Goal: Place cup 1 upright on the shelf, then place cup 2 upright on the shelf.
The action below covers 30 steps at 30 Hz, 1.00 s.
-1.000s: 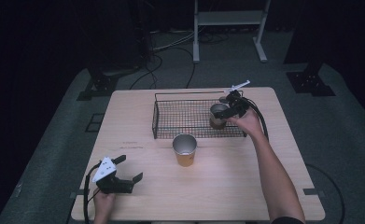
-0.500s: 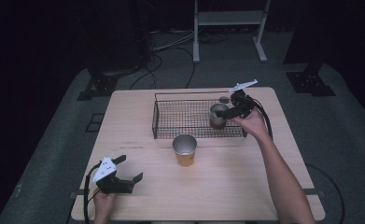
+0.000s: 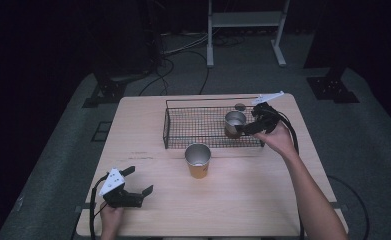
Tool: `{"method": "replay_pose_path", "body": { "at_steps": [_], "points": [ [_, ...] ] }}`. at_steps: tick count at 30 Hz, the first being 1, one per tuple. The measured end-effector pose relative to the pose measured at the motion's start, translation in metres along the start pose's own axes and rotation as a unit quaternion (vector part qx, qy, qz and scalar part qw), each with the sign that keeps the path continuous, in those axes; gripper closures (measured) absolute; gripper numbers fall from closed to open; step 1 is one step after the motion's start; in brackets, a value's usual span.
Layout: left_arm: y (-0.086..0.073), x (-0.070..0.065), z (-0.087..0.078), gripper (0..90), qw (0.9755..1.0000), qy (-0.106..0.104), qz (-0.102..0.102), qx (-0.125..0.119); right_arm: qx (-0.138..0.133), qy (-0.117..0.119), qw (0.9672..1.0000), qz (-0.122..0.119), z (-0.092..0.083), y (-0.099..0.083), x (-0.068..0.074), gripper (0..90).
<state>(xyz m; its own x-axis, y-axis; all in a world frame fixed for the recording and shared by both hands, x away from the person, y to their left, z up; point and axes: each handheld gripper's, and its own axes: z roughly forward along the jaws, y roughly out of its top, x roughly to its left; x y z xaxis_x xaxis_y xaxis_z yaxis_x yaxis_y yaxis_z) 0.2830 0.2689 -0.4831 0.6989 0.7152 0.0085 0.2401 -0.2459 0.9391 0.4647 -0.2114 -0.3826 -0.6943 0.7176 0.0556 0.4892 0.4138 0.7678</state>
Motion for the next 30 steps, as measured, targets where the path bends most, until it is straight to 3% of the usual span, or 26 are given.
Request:
{"method": "replay_pose_path", "body": {
  "at_steps": [12,23,25,30],
  "points": [
    [0.000,0.000,0.000,0.0,1.0000,0.000,0.000,-0.001,-0.014,0.013,0.9996,-0.023,-0.025,-0.012,0.023,1.6],
    [0.000,0.000,0.000,0.0,1.0000,0.000,-0.001,-0.002,-0.004,0.037,0.9981,-0.050,-0.028,-0.025,0.046,2.1],
    [0.000,0.000,0.000,0.0,1.0000,-0.001,0.001,-0.002,-0.011,0.040,0.9977,-0.054,-0.030,-0.027,0.049,6.5],
    [0.000,0.000,0.001,0.0,1.0000,-0.002,0.005,0.001,-0.018,0.052,0.9965,-0.063,-0.033,-0.034,0.060,6.6]
  ]
}}
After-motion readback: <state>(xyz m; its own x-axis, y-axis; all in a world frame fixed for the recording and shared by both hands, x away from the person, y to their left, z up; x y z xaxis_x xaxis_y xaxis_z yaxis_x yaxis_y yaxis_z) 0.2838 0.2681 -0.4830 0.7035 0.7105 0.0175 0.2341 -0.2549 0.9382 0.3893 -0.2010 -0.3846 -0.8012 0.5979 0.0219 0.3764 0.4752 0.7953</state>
